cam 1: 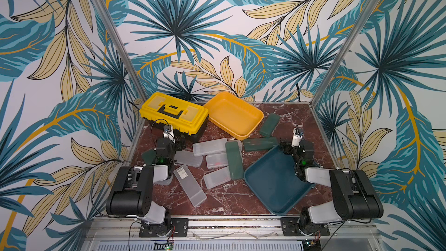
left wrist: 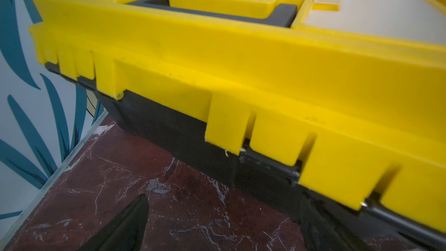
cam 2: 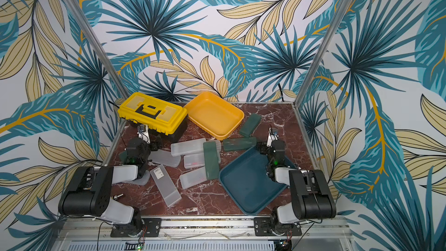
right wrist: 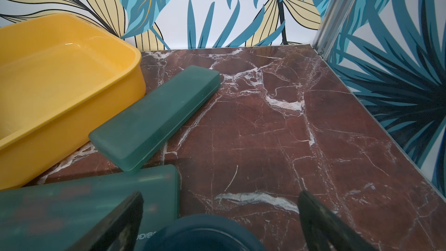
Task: Place the pencil cases by color into the storage box
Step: Move the distractor to the corner of the board.
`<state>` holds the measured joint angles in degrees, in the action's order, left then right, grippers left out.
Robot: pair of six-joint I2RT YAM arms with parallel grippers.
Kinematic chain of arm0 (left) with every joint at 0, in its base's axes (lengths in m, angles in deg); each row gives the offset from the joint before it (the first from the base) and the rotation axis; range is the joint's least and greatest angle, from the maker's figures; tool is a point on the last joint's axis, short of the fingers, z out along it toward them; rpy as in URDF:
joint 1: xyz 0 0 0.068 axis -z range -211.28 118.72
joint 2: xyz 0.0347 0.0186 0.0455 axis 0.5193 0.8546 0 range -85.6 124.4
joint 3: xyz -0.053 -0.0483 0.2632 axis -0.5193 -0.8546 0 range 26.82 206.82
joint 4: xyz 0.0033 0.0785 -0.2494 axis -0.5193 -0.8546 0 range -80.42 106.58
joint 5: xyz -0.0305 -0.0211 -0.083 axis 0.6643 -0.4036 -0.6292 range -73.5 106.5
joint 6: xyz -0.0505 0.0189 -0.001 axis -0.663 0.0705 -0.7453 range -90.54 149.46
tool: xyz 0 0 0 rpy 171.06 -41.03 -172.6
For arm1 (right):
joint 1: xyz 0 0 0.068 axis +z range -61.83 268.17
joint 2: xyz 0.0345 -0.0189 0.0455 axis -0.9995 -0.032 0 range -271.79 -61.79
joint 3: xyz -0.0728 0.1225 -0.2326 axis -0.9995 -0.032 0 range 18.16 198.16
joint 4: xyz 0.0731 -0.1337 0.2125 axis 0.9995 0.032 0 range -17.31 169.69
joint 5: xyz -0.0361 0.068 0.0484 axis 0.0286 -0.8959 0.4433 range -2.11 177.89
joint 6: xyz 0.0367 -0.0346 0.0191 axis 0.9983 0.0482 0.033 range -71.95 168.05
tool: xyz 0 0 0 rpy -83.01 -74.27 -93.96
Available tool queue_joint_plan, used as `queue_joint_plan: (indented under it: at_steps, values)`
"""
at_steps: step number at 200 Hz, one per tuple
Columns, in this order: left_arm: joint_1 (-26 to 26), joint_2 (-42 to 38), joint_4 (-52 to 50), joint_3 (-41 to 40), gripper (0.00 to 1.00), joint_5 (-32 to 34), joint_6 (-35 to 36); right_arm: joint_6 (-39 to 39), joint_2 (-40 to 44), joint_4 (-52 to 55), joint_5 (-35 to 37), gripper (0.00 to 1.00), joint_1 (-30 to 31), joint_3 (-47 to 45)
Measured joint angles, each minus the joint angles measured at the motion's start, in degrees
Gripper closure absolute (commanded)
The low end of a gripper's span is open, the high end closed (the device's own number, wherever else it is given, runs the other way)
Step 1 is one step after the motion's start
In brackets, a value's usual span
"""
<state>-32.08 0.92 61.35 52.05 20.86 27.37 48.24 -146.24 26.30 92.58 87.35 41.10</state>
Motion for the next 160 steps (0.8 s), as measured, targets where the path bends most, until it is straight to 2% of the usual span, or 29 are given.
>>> queue_joint_plan:
  at_steps: [36,83,160]
  values:
    - [0.0,-0.61,-1.6,0.04,0.05,0.61,-0.04,0.0,0.48,0.46,0.44,0.01,0.0,0.0]
    - [0.72,-5.55,-8.39,0.13,0.05,1.14,-0.76,0.37,4.2,3.41,2.1,0.01,0.0,0.0]
    - [6.99,-14.4,-33.18,8.98,0.09,8.24,-2.27,6.88,12.55,21.24,7.41,0.01,0.09,6.34]
